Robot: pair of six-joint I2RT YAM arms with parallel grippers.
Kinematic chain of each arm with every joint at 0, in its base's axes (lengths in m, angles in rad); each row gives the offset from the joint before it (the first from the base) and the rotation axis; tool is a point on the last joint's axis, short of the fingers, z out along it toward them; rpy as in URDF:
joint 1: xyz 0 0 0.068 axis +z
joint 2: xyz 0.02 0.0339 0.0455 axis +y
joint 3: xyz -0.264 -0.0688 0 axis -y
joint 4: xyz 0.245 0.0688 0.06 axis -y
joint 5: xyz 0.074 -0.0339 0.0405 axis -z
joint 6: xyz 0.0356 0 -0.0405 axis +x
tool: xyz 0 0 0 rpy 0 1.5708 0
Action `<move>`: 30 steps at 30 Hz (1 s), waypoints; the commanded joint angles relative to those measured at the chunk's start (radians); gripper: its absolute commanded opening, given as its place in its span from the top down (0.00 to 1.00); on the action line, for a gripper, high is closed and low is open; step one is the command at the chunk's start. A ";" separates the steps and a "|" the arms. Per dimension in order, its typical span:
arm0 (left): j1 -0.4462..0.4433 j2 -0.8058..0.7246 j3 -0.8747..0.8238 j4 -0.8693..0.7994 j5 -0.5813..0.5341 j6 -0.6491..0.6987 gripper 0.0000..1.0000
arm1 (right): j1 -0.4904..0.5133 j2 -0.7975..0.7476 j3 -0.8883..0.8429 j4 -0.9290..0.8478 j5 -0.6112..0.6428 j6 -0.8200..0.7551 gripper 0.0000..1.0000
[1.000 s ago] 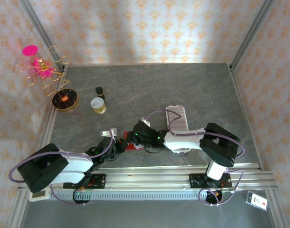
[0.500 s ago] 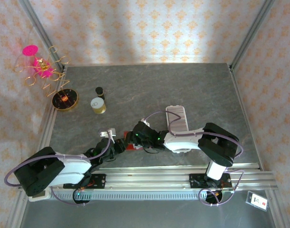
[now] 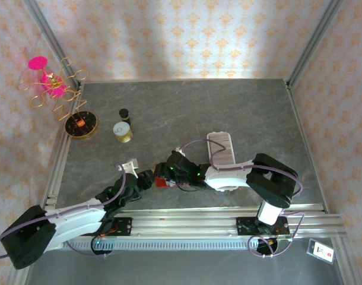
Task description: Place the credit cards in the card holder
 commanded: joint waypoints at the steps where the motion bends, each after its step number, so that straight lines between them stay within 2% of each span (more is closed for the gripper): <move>1: -0.007 -0.088 -0.033 -0.153 -0.098 -0.006 0.82 | 0.007 0.029 -0.014 0.034 -0.017 0.020 0.43; 10: -0.007 -0.290 -0.019 -0.363 -0.176 -0.018 0.86 | 0.007 0.038 -0.003 0.106 -0.048 0.026 0.43; 19: -0.007 -0.348 0.011 -0.444 -0.191 -0.030 0.86 | 0.007 0.080 0.040 0.143 -0.087 0.014 0.41; 25: -0.007 -0.389 0.030 -0.467 -0.167 -0.046 0.83 | 0.008 0.112 0.117 0.148 -0.120 -0.020 0.40; 30: -0.007 -0.445 0.042 -0.521 -0.190 -0.059 0.79 | 0.007 0.120 0.187 0.127 -0.118 -0.075 0.38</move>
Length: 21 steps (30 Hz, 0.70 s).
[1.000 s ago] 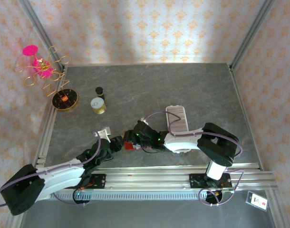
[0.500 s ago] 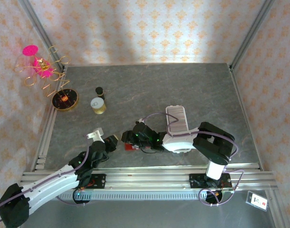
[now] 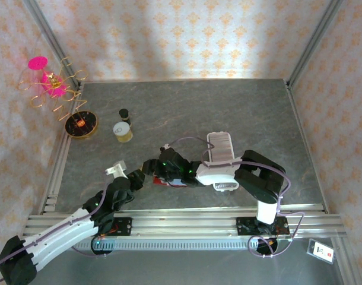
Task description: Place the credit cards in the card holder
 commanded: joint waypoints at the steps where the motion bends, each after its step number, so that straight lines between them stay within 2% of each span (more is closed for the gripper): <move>1: -0.008 -0.038 0.030 -0.077 -0.016 -0.014 0.79 | 0.007 0.008 0.078 -0.012 0.000 -0.073 0.38; 6: -0.008 -0.058 0.054 -0.104 -0.005 -0.004 0.76 | -0.007 -0.021 0.159 -0.137 0.052 -0.194 0.38; 11: -0.008 -0.018 0.095 -0.073 0.039 0.063 0.75 | -0.029 -0.134 0.172 -0.249 0.137 -0.358 0.37; 14: -0.006 0.071 0.123 -0.018 0.073 0.127 0.67 | -0.041 -0.237 0.156 -0.339 0.275 -0.515 0.37; 18: 0.001 0.232 0.187 0.040 0.116 0.194 0.51 | -0.083 -0.402 0.075 -0.366 0.315 -0.745 0.36; 19: 0.009 0.271 0.200 0.062 0.130 0.207 0.49 | -0.087 -0.449 0.039 -0.357 0.336 -0.808 0.34; 21: 0.030 0.338 0.215 0.111 0.165 0.223 0.47 | -0.086 -0.531 -0.031 -0.335 0.393 -0.933 0.24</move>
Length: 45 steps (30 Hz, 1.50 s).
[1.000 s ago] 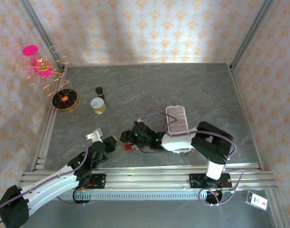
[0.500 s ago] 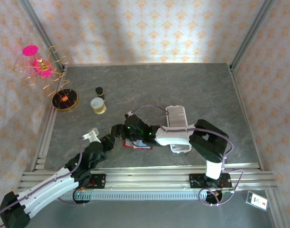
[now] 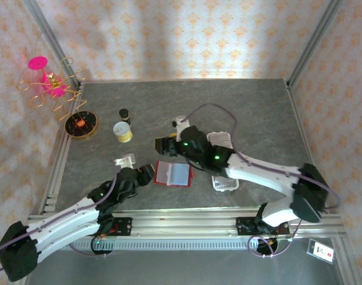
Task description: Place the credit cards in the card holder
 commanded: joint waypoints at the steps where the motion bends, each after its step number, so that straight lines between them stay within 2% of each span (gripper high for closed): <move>1: 0.038 0.092 0.040 0.120 0.085 0.071 0.46 | 0.001 -0.118 -0.112 -0.032 0.147 -0.344 0.22; 4: 0.081 0.174 0.034 0.209 0.160 0.078 0.46 | 0.015 -0.186 -0.156 -0.111 0.189 -0.649 0.23; 7: 0.107 0.247 0.044 0.246 0.206 0.100 0.46 | 0.039 -0.257 -0.186 -0.262 0.253 -0.888 0.23; 12: 0.125 0.342 0.048 0.314 0.291 0.124 0.46 | 0.046 -0.352 -0.231 -0.424 0.238 -1.063 0.23; 14: 0.125 0.368 0.043 0.338 0.297 0.125 0.46 | 0.046 -0.419 -0.277 -0.438 0.235 -1.134 0.21; 18: 0.127 0.412 0.046 0.331 0.285 0.137 0.47 | 0.044 -0.526 -0.366 -0.459 0.308 -1.254 0.18; 23: 0.127 0.419 0.015 0.402 0.352 0.121 0.52 | 0.032 -0.582 -0.422 -0.506 0.389 -1.333 0.18; 30: 0.124 0.417 -0.032 0.476 0.405 0.076 0.60 | -0.012 -0.606 -0.528 -0.480 0.466 -1.473 0.21; 39: 0.075 0.394 -0.079 0.483 0.397 0.029 0.66 | -0.034 -0.597 -0.591 -0.479 0.451 -1.494 0.20; 45: 0.030 0.343 -0.111 0.469 0.369 -0.008 0.65 | -0.034 -0.556 -0.625 -0.427 0.436 -1.514 0.19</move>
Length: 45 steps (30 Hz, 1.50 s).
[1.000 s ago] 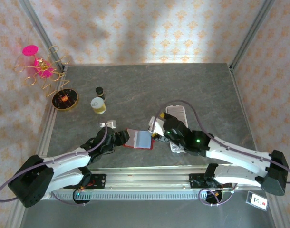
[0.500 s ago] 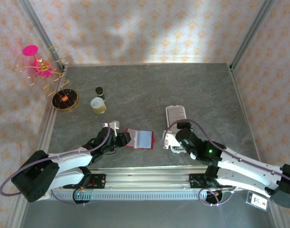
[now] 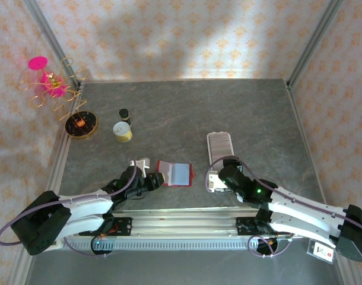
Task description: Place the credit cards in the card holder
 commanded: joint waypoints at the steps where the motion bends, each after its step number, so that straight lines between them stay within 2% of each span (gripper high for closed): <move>1: -0.017 -0.032 -0.018 0.004 -0.026 -0.028 0.64 | -0.003 0.026 -0.020 0.038 0.006 -0.022 0.19; 8: -0.018 -0.154 -0.005 -0.179 -0.155 0.000 0.55 | -0.003 0.065 -0.034 0.087 -0.017 -0.039 0.17; 12: -0.016 -0.253 0.009 -0.293 -0.228 0.016 0.52 | -0.003 0.081 -0.015 0.058 -0.035 -0.016 0.17; 20: -0.016 -0.319 0.051 -0.370 -0.263 0.041 0.52 | -0.003 0.065 0.064 -0.046 -0.065 0.032 0.17; 28: -0.016 -0.282 0.107 -0.376 -0.264 0.065 0.60 | -0.003 0.057 0.101 -0.108 -0.183 0.155 0.15; 40: -0.016 -0.267 0.123 -0.356 -0.221 0.065 0.73 | -0.008 0.061 0.009 -0.017 -0.094 0.096 0.17; 45: -0.016 -0.265 0.119 -0.343 -0.207 0.055 0.74 | -0.018 0.085 -0.008 0.016 -0.073 0.074 0.20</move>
